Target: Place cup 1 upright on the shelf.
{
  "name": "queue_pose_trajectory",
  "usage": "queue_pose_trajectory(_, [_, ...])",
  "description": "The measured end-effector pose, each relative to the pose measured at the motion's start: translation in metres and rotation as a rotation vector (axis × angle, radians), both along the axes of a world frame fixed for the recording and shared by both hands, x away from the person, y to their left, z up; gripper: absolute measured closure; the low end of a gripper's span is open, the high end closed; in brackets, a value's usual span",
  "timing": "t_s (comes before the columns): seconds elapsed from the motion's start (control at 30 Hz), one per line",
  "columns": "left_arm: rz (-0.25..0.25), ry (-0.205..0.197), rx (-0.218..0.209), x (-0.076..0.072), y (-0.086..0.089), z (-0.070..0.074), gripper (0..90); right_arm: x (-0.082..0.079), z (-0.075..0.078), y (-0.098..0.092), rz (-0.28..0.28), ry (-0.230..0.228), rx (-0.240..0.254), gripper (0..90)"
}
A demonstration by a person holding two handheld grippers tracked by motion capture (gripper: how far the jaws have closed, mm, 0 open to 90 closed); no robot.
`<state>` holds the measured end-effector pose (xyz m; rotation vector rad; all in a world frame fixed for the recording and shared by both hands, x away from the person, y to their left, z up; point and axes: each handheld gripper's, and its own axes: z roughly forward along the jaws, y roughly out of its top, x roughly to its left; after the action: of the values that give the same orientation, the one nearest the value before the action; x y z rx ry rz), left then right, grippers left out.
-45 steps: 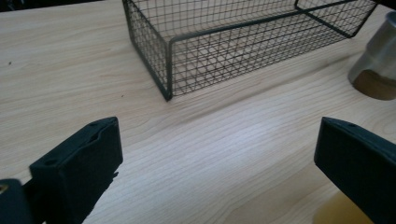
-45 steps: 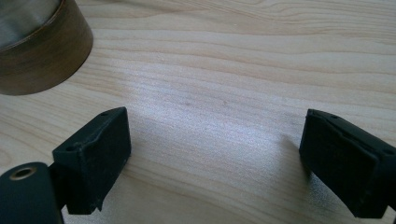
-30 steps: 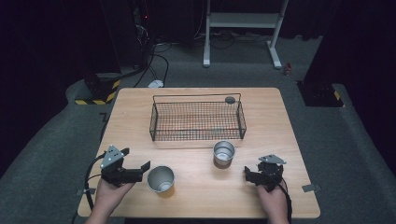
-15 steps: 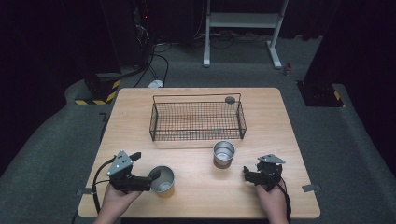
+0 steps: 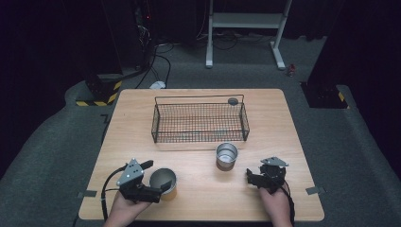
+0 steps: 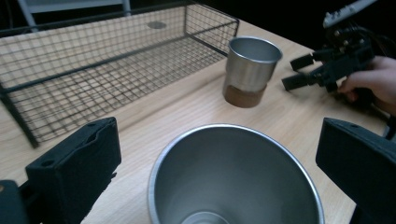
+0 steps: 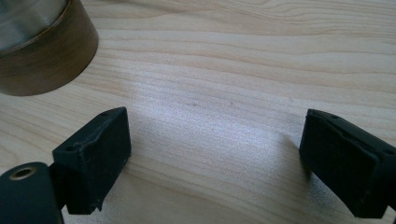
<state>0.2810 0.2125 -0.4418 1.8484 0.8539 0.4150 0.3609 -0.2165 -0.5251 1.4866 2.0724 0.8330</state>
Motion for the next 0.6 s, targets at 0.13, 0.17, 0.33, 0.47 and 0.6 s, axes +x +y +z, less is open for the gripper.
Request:
queue_pose_trajectory(0.13, [-0.011,0.0,0.007,0.0,-0.004,-0.003,0.5,0.0,0.0,0.0,0.0,0.0,0.0,8.9])
queue_pose_trajectory(0.17, [-0.007,-0.009,0.018,-0.001,-0.006,-0.003,0.4,0.0,0.0,0.0,0.0,0.0,0.0,8.9])
queue_pose_trajectory(0.33, [-0.003,-0.014,0.024,-0.002,-0.006,-0.005,0.3,0.0,0.0,0.0,0.0,0.0,0.0,8.9])
queue_pose_trajectory(0.47, [0.001,-0.007,0.035,-0.001,-0.007,-0.01,0.0,0.0,0.0,0.0,0.003,0.001,0.001,8.9])
queue_pose_trajectory(0.6, [0.006,-0.016,0.054,-0.002,-0.008,-0.014,0.0,0.0,0.0,-0.001,0.008,0.001,0.003,8.9])
